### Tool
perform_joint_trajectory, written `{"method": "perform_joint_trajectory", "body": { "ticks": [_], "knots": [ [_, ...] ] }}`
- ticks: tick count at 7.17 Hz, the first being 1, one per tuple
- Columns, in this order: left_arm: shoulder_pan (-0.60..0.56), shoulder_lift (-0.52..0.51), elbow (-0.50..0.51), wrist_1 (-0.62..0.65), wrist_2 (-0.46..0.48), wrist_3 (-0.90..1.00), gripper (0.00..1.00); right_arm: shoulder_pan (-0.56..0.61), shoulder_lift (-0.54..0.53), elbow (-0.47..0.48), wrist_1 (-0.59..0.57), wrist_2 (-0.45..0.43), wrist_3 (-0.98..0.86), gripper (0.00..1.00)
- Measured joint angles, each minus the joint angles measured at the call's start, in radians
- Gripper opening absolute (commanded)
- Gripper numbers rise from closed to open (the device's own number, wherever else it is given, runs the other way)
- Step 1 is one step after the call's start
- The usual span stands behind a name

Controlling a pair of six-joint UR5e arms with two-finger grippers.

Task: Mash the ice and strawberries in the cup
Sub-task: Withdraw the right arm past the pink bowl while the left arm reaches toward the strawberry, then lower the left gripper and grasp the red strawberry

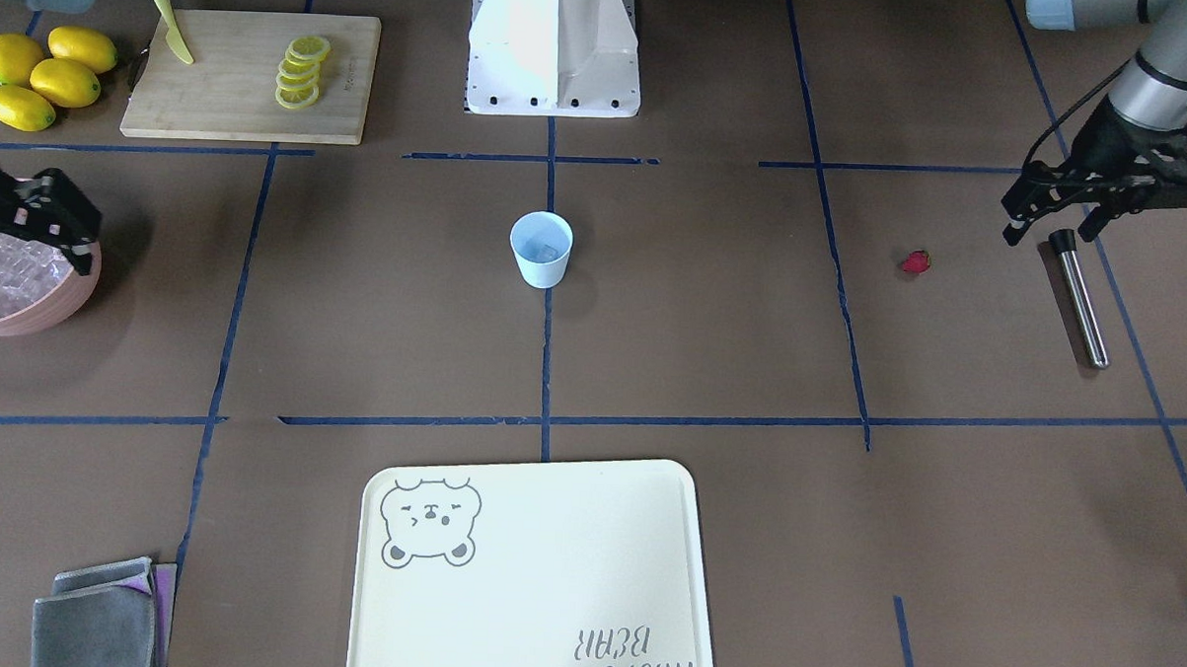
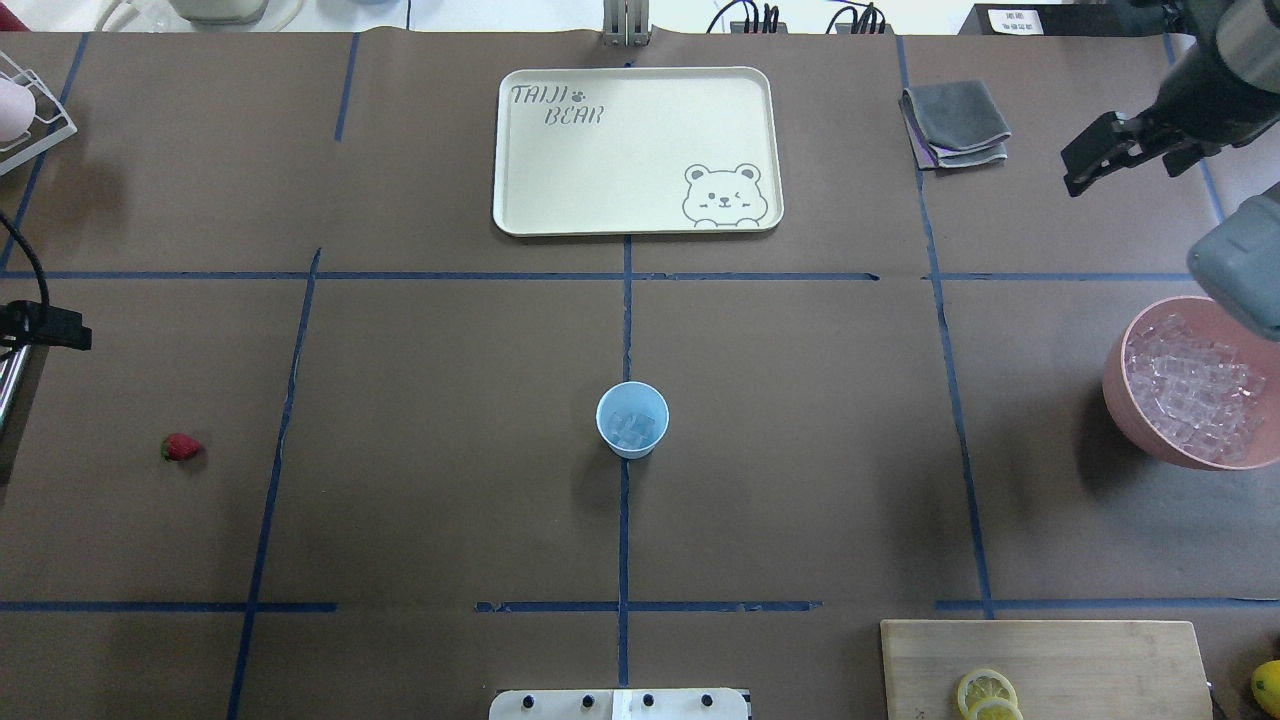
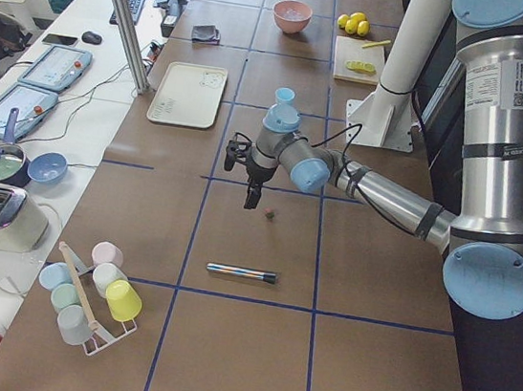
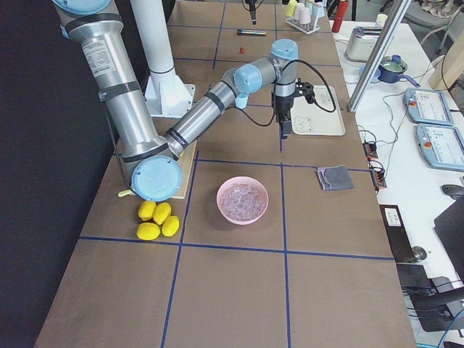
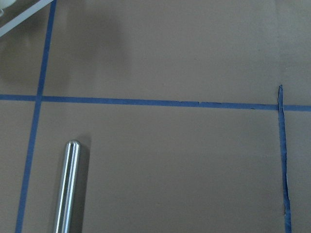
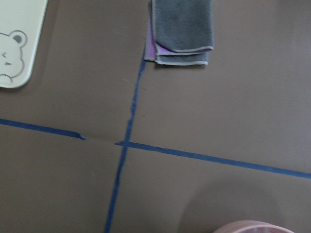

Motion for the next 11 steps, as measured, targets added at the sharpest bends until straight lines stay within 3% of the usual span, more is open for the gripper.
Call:
{"method": "perform_joint_trajectory", "body": {
  "ticks": [3,7,9,11],
  "knots": [
    [0.191,-0.009,0.081,-0.130,0.143,-0.166,0.98,0.169,-0.123,-0.015,0.003,0.073,-0.235,0.99],
    [0.305,-0.016,0.168,-0.224,0.232,-0.235,0.94,0.207,-0.215,-0.039,0.114,0.098,-0.280,0.99],
    [0.324,-0.017,0.171,-0.221,0.234,-0.238,0.87,0.208,-0.220,-0.045,0.121,0.103,-0.276,0.99],
    [0.332,-0.017,0.172,-0.220,0.233,-0.239,0.74,0.208,-0.219,-0.047,0.122,0.103,-0.273,0.99]
  ]
}}
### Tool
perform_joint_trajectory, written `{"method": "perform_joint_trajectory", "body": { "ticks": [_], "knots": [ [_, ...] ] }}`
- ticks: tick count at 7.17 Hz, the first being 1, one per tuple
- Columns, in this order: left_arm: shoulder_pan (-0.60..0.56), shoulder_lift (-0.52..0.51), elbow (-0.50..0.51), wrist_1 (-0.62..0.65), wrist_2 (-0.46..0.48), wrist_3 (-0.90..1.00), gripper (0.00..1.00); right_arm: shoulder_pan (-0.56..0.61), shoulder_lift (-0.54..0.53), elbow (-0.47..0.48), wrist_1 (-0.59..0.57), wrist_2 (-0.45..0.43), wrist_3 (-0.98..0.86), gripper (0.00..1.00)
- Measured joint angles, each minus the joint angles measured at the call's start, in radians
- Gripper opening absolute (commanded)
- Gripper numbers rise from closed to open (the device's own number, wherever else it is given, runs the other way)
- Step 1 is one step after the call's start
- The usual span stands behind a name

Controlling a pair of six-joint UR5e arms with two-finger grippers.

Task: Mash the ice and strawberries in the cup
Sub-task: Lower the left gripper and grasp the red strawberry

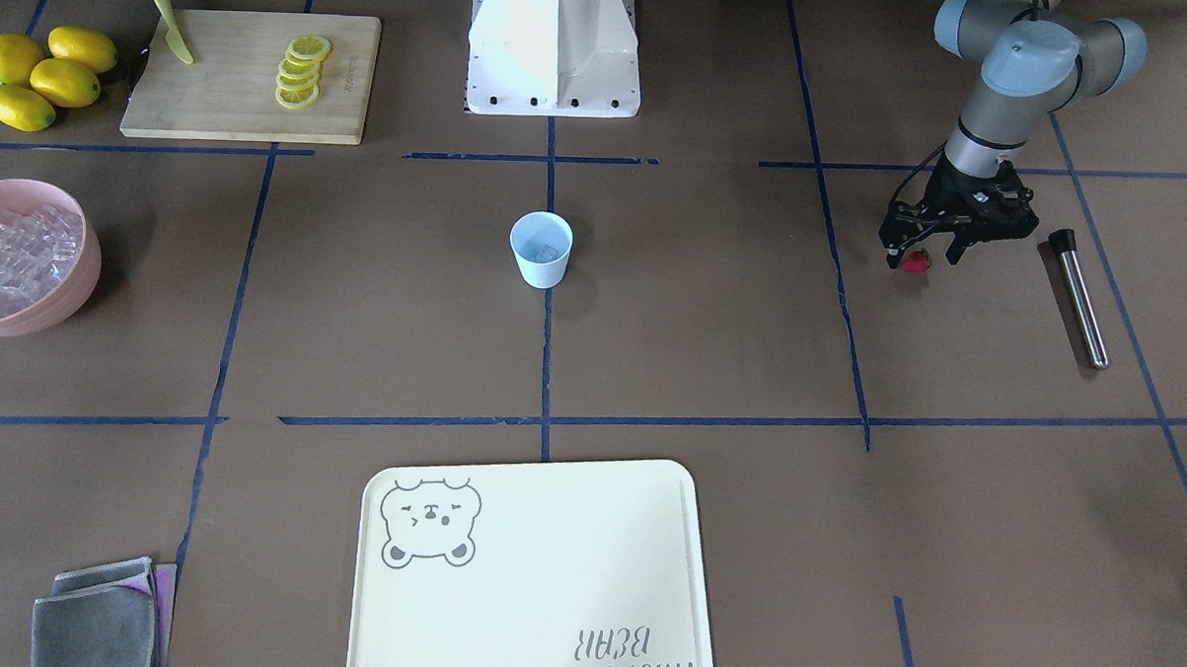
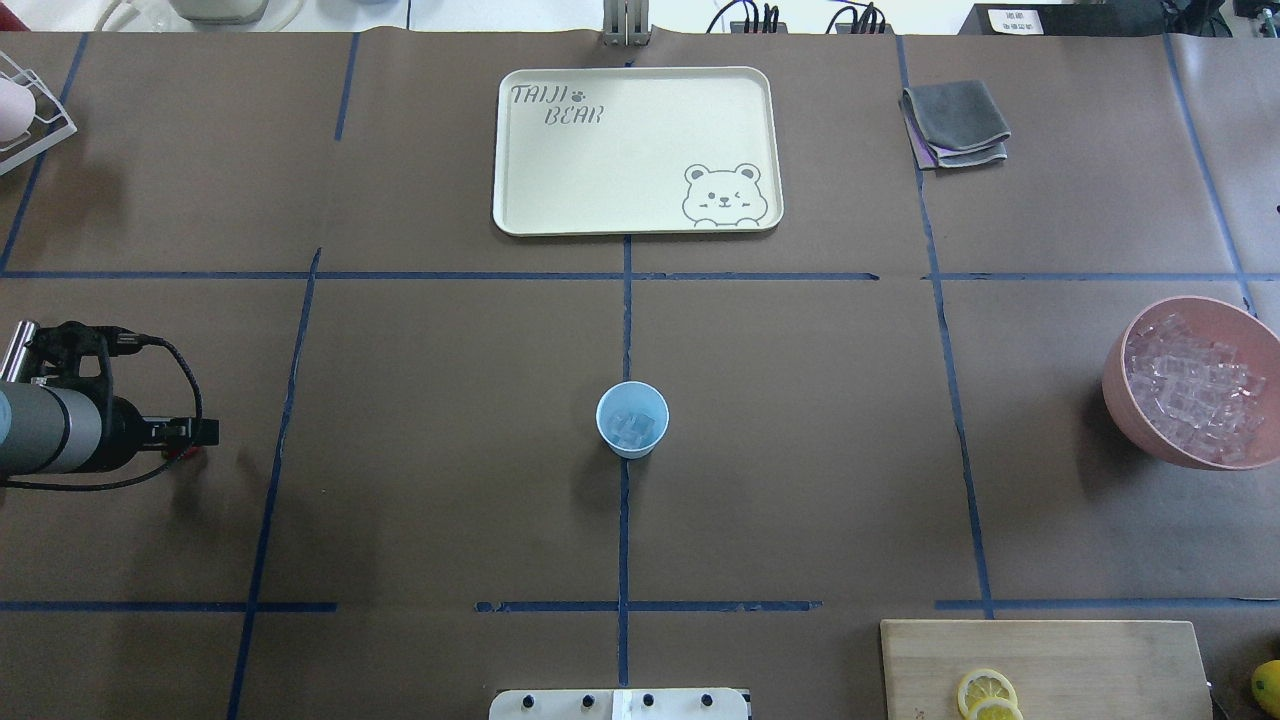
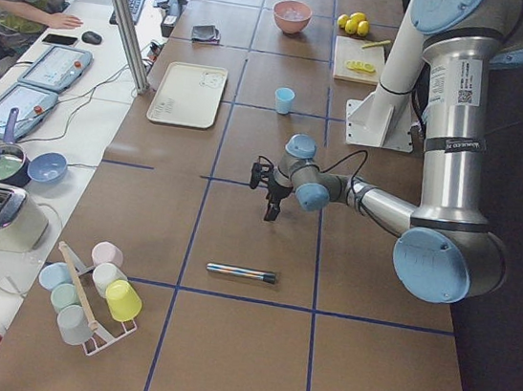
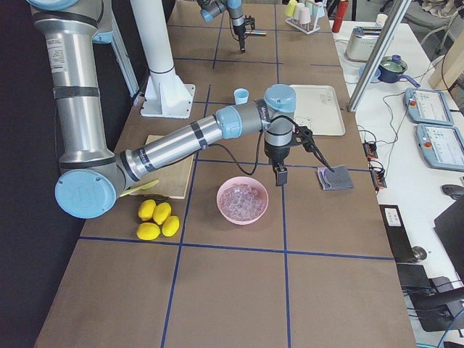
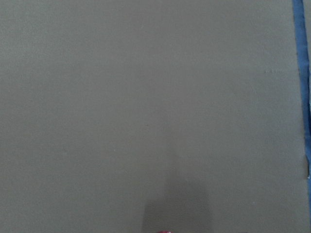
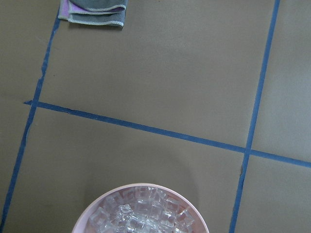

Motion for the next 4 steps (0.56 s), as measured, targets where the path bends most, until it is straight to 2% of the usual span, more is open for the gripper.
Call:
{"method": "perform_joint_trajectory", "body": {
  "ticks": [1,4],
  "knots": [
    [0.000,0.000,0.001,0.000,0.000,0.000,0.69,0.000,0.001,0.000,0.000,0.000,0.003,0.99],
    [0.001,0.000,0.006,0.002,-0.001,0.001,0.62,0.000,0.002,0.002,0.000,0.000,0.006,0.99]
  ]
}}
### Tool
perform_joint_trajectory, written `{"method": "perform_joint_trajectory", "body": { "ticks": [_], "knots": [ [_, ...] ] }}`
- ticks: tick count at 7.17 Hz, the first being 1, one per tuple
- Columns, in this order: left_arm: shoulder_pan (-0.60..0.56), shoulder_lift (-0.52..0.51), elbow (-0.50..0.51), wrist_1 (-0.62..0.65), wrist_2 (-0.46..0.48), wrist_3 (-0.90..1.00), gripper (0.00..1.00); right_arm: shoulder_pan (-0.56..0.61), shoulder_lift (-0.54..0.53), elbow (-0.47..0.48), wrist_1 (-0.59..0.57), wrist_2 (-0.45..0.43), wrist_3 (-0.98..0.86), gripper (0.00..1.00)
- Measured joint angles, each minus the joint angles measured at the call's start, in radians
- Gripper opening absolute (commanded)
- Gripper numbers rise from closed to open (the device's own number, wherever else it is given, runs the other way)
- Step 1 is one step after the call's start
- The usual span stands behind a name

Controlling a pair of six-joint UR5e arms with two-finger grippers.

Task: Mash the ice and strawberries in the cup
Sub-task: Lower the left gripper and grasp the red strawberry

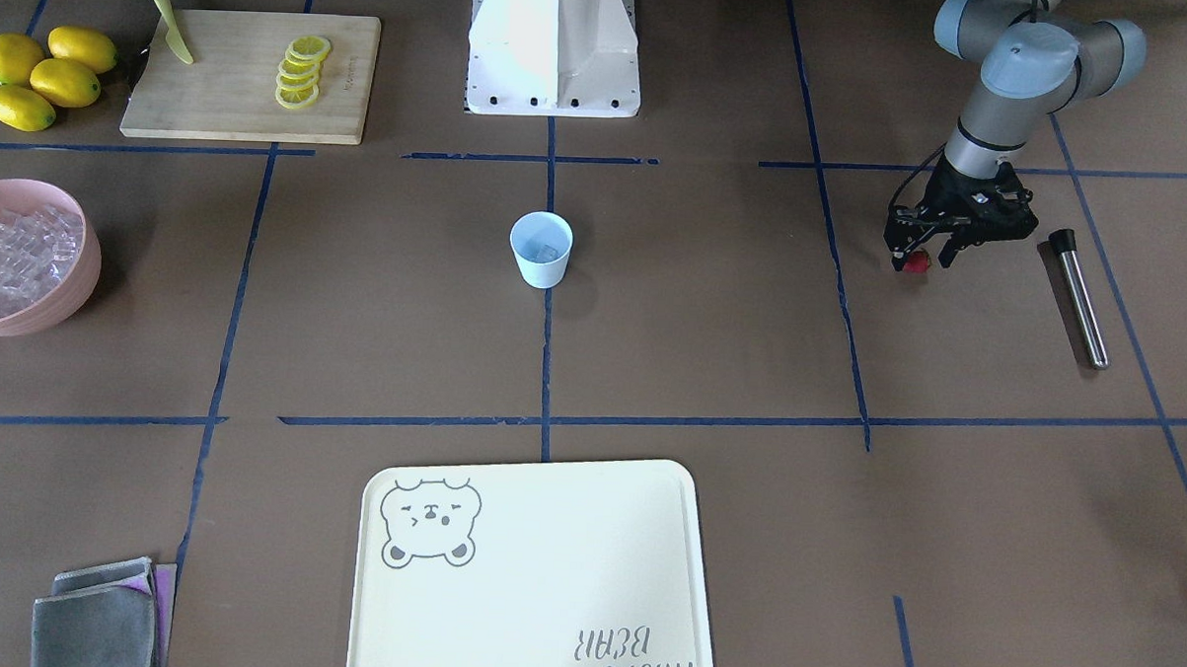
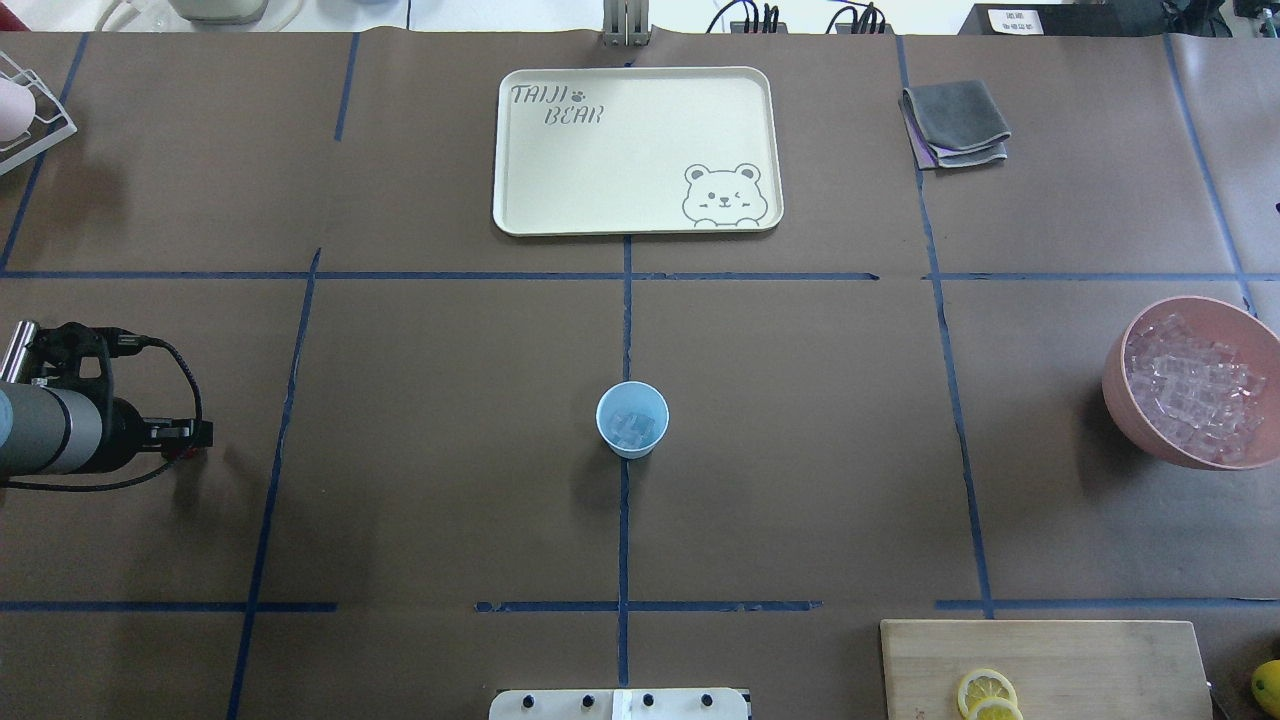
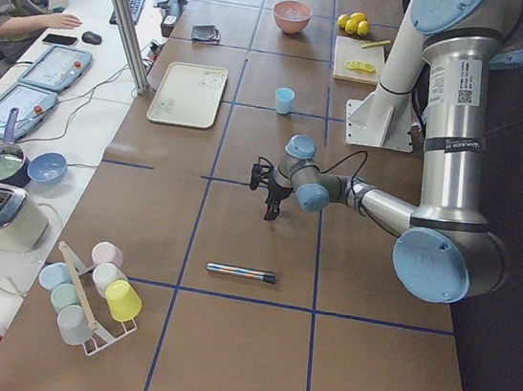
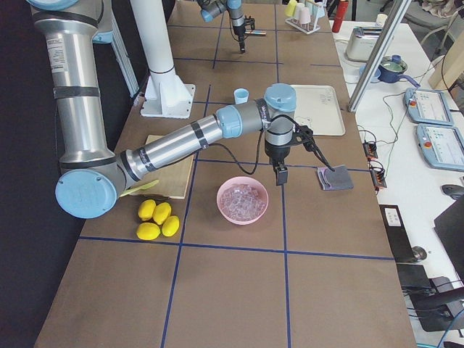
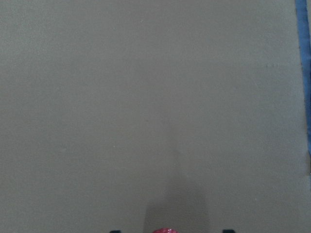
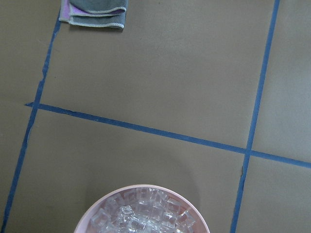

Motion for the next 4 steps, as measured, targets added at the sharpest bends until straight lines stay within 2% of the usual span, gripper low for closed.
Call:
{"method": "perform_joint_trajectory", "body": {
  "ticks": [1,2,3,4],
  "knots": [
    [0.000,0.000,0.001,0.001,0.000,0.000,0.59,0.000,0.000,0.000,0.000,0.000,0.000,0.99],
    [0.000,0.000,0.003,0.001,0.000,0.000,0.52,0.000,0.000,0.000,0.000,0.000,0.000,0.99],
    [0.000,-0.002,0.006,0.001,-0.001,0.000,0.40,0.000,0.000,0.000,0.000,0.000,0.000,0.99],
    [0.000,-0.003,0.008,0.001,-0.002,0.000,0.15,0.000,0.000,0.000,0.000,0.000,0.000,0.99]
  ]
}}
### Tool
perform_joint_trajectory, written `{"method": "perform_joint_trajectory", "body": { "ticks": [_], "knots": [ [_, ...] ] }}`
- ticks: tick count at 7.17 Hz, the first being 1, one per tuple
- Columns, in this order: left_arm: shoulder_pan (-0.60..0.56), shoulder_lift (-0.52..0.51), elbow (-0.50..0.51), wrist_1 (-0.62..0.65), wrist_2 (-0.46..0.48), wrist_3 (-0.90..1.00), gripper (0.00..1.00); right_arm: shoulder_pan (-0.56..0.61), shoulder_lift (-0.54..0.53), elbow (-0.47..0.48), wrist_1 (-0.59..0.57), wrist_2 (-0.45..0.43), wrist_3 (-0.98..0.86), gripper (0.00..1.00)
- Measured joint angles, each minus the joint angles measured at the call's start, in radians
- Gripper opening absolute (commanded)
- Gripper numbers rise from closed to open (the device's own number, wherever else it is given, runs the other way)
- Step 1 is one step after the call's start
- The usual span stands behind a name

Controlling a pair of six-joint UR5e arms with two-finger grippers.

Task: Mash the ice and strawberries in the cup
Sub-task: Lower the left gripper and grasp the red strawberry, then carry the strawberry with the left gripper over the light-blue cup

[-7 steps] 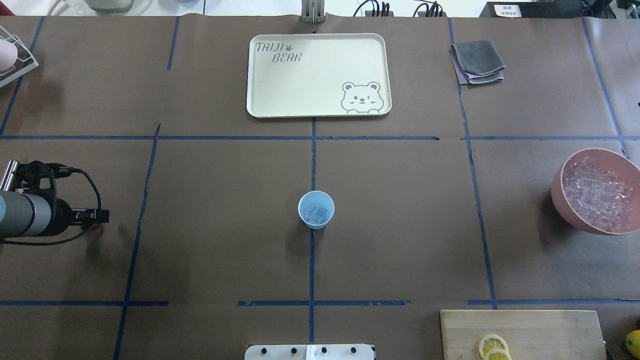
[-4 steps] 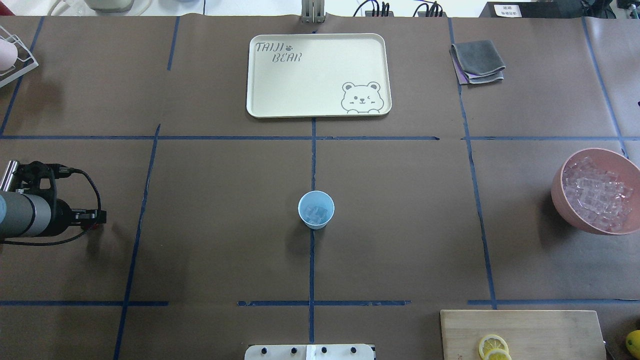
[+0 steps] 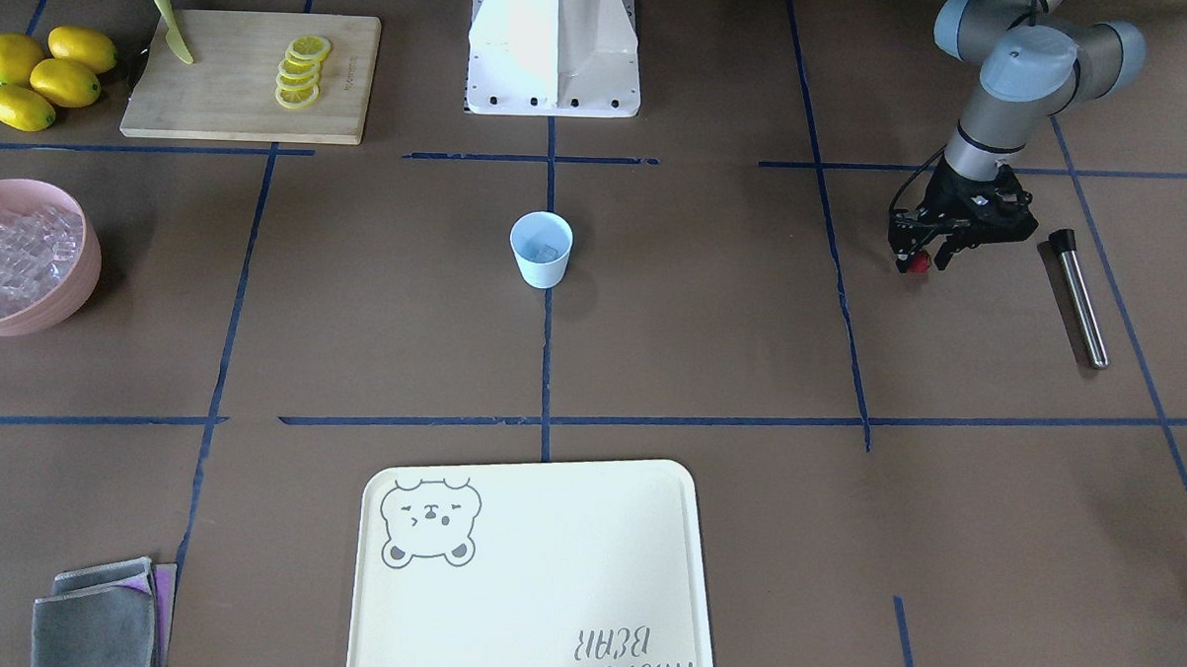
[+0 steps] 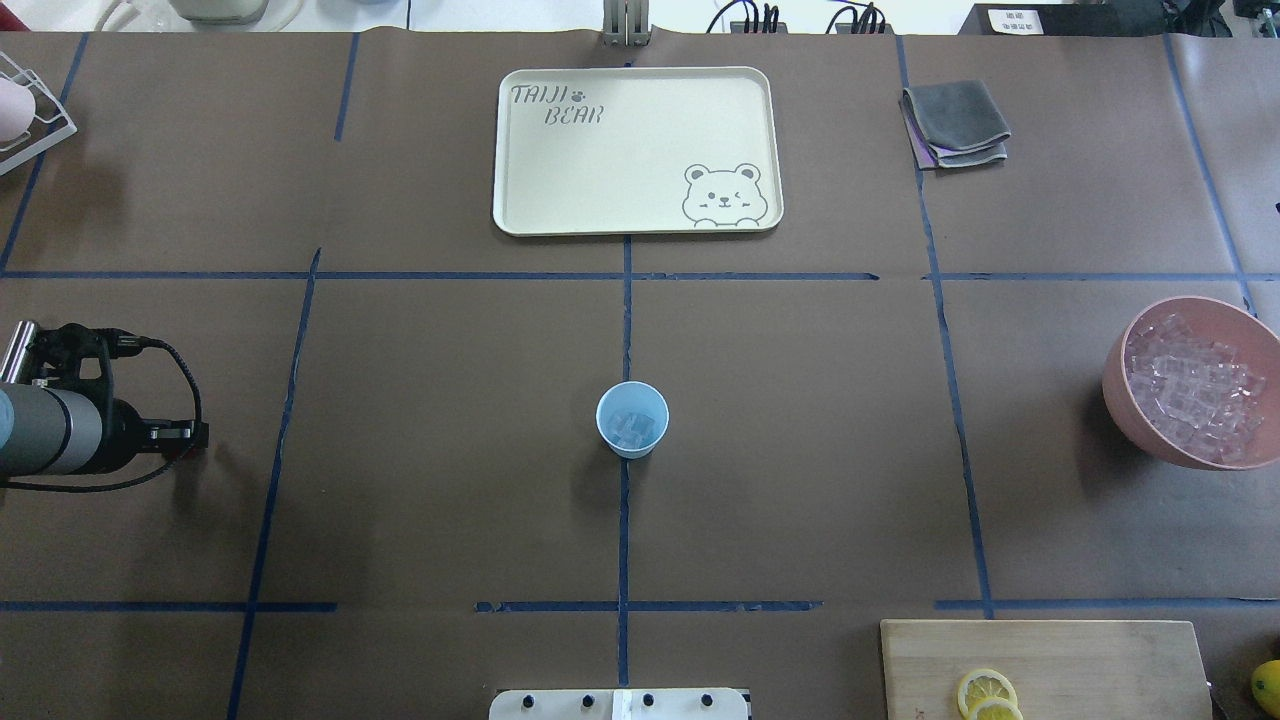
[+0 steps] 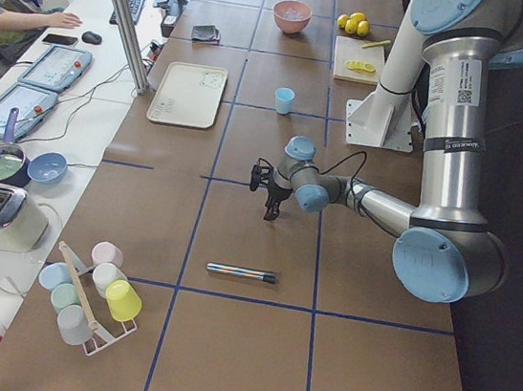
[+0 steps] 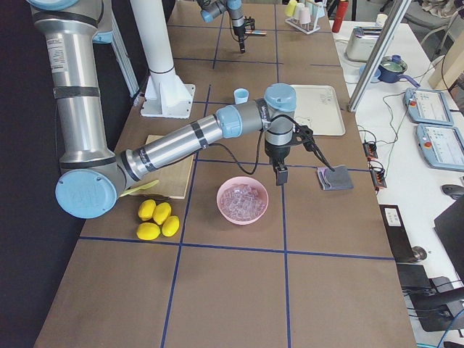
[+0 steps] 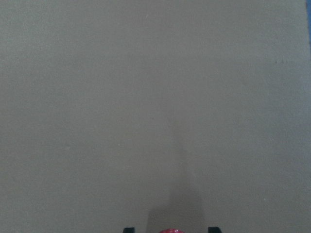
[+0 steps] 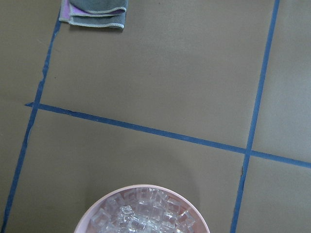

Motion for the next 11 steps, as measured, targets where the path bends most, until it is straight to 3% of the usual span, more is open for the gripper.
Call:
{"method": "perform_joint_trajectory", "body": {
  "ticks": [1,4,7,9,11],
  "knots": [
    [-0.001,0.000,0.000,0.000,-0.001,0.000,0.02,0.000,0.000,0.000,0.000,0.000,0.000,0.99],
    [-0.014,0.012,-0.046,0.013,-0.046,0.005,0.00,0.000,-0.002,0.004,0.000,0.002,0.001,0.99],
    [-0.044,-0.051,-0.237,0.274,-0.121,0.006,0.00,0.007,-0.014,0.003,0.001,0.013,-0.006,0.99],
    [-0.043,-0.296,-0.287,0.550,-0.126,-0.021,0.00,0.027,-0.050,-0.002,0.012,0.019,-0.042,0.99],
    [-0.023,-0.575,-0.269,0.768,-0.128,-0.117,0.00,0.069,-0.110,-0.018,0.021,0.040,-0.121,0.99]
  ]
}}
